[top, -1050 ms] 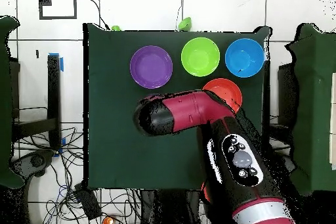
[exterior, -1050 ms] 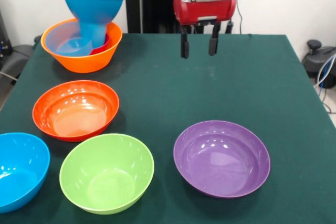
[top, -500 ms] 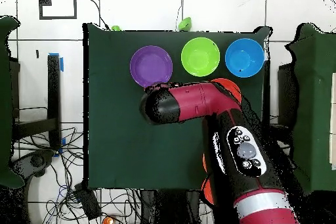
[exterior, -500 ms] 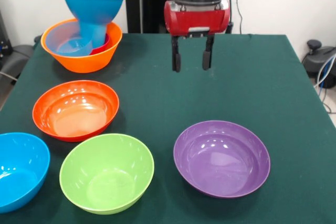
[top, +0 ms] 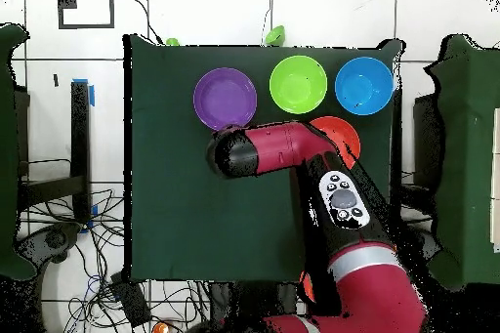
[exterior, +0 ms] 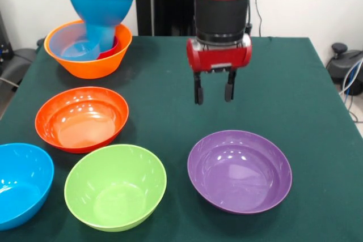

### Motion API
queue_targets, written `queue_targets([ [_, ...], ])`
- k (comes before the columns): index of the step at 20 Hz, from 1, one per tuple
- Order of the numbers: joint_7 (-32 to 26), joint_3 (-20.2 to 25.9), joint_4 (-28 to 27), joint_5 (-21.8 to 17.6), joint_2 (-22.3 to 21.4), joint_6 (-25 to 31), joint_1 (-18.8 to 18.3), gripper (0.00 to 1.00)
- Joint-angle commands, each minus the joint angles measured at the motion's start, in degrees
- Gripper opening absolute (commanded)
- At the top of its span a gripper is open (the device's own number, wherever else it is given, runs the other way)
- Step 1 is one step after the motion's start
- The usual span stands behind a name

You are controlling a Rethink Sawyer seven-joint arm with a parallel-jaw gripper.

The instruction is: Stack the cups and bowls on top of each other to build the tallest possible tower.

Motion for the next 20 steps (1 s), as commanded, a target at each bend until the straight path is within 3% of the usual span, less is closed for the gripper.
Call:
queue_targets([
  [1, 5.6, -2.4, -6.9, 0.0, 7.4, 1.2, 2.3, 1.0],
  [20, 5.7, -2.1, -5.9, 0.1, 4.2, -5.6, 1.1, 1.0],
])
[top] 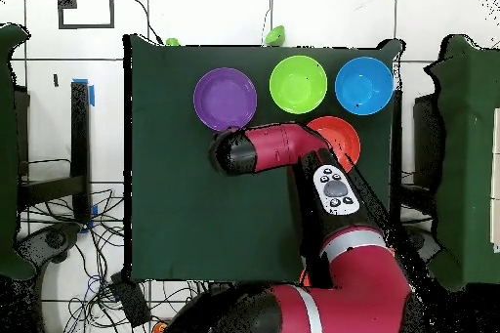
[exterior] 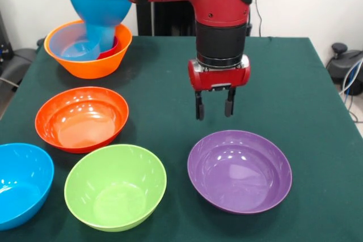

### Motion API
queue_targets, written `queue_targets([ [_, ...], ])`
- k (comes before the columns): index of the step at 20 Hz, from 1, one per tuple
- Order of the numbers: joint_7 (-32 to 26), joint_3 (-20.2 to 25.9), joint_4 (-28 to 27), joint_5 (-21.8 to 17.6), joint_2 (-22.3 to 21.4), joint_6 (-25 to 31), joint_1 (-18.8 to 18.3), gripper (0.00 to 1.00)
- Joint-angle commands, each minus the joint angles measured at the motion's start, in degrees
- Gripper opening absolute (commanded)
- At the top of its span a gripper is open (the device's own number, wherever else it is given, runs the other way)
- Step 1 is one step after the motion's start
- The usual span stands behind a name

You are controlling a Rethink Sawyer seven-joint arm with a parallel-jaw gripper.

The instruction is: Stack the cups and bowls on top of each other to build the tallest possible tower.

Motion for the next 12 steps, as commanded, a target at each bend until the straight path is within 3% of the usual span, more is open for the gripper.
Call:
queue_targets([
  [1, 5.9, -0.6, -3.4, 0.1, -0.5, -4.0, 0.0, 1.0],
  [5, 7.5, -1.7, -2.8, -0.3, -1.1, -7.6, 0.7, 1.0],
  [12, 7.9, -3.7, -1.1, -0.1, -0.2, -9.0, 1.8, 1.0],
])
